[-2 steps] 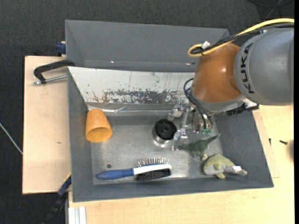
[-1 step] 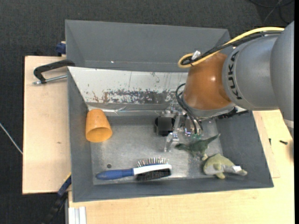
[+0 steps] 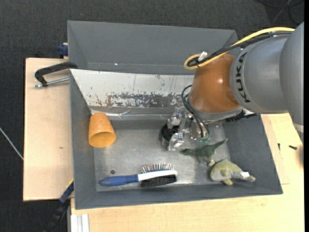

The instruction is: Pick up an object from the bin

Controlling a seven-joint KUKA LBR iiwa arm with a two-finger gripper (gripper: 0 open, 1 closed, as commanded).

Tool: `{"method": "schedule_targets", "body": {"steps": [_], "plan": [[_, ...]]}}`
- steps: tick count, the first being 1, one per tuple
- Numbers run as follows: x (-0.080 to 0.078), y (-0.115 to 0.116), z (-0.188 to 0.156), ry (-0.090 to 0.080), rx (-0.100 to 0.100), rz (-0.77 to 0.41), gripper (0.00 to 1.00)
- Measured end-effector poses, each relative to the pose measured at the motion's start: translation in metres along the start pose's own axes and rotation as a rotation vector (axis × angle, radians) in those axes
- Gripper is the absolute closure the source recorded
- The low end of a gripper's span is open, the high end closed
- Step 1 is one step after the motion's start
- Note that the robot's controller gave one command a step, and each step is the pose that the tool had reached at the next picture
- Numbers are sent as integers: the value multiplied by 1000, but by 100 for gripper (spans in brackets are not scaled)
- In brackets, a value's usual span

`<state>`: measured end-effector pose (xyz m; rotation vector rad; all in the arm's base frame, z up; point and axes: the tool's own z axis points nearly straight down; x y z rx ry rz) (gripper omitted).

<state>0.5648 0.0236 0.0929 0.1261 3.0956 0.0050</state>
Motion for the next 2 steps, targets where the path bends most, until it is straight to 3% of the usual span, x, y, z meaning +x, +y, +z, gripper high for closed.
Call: {"method": "schedule_targets", "body": {"steps": [1,2], "plan": [[-11,-6,-101,29,3,24,100],[-12,-1,-129,34,3,37,100]]}}
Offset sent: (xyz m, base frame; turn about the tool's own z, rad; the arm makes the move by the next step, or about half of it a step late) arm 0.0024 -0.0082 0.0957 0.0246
